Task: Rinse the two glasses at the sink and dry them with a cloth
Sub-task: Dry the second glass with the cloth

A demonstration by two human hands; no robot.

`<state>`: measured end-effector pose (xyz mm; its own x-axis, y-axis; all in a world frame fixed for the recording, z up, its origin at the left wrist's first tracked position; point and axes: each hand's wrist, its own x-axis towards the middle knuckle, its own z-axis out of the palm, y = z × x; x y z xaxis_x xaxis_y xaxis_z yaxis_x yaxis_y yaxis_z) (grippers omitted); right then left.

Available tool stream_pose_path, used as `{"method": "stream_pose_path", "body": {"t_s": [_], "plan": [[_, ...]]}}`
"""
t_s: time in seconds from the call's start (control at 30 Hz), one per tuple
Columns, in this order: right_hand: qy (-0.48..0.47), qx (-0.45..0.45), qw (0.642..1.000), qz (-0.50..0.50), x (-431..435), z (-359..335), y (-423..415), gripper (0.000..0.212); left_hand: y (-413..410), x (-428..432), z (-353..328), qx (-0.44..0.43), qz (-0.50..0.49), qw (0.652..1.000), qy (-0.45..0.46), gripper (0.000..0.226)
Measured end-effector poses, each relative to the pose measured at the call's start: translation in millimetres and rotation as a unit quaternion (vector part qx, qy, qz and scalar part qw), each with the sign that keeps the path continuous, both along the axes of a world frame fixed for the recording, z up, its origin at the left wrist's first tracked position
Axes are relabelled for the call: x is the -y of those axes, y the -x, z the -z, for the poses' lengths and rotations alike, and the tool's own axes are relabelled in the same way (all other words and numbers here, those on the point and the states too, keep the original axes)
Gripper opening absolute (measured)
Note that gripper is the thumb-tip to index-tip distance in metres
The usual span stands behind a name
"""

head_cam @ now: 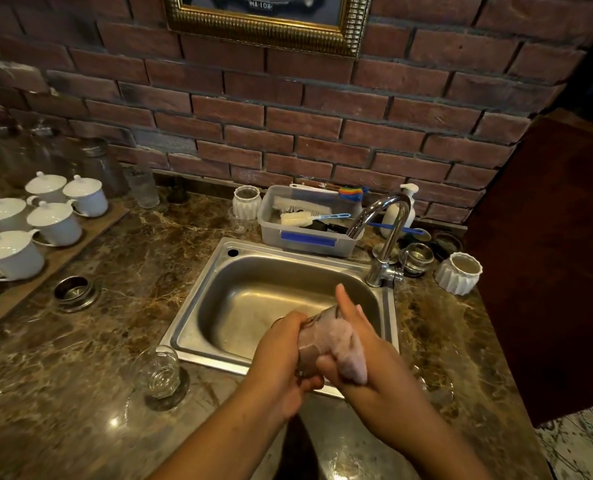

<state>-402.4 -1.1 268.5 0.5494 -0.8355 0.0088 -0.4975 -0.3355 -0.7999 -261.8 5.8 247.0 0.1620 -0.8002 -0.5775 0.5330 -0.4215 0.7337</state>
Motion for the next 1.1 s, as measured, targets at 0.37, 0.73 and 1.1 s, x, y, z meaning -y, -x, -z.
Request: {"method": "stream_pose_path", "body": {"t_s": [0.37,0.73,1.1], "plan": [[-0.119,0.144,0.982,0.037,-4.9,9.4,-3.4,0.081,-8.0,-1.6,3.3,0.108,-0.001,0.991,0.086,0.02],[-0.204,0.277,0.929,0.134,-7.1,12.5,-12.5,0.059,-4.1,-7.4,17.6,0.348,-0.059,0.878,0.323,0.027],[0.001,-0.082,0.991,-0.102,4.6,9.4,5.4,0.101,-16.9,-16.2,-6.0,-0.185,0.089,0.976,-0.077,0.046]]}}
